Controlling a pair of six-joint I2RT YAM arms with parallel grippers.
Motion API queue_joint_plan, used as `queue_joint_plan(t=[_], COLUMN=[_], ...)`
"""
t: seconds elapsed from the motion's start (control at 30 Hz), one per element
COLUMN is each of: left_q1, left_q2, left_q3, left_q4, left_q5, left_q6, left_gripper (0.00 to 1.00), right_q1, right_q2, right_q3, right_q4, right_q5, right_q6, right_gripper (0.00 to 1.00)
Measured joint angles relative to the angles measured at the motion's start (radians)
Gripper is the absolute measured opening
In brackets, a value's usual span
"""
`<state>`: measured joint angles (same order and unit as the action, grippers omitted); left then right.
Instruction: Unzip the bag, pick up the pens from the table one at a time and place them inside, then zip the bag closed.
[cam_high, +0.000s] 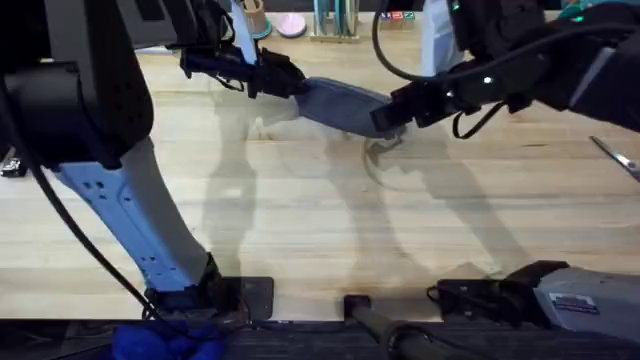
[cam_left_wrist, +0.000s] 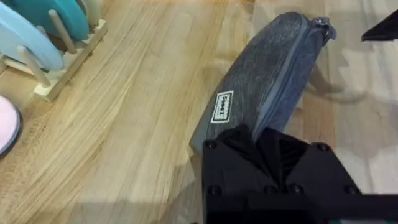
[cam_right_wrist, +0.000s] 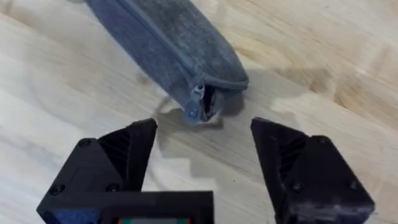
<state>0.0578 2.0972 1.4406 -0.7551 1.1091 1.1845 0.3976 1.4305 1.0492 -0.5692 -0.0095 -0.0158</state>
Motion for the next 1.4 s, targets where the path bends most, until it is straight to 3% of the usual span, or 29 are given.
queue_joint_plan(t=[0.27,0.73,1.23,1.4], left_q1=[0.0,0.0,0.0,0.0], left_q2=[0.0,0.0,0.0,0.0], left_q3=[0.0,0.0,0.0,0.0], left_q4=[0.0,0.0,0.0,0.0], left_q5=[0.0,0.0,0.0,0.0], left_q6=[0.0,0.0,0.0,0.0], left_gripper=[0.041,0.041,0.041,0.041], right_q1=[0.048,0.054,0.054,0.057], right_q2=[0.033,0.105,0.114,0.114], right_q3=[0.0,0.001,0.001,0.001], right_q4=[0.021,0.079,0.093,0.094], right_q5=[0.089,0.104,0.111,0.108], right_q6=[0.079,0.147,0.151,0.151], right_gripper=[0.918,0.904,0.463,0.217])
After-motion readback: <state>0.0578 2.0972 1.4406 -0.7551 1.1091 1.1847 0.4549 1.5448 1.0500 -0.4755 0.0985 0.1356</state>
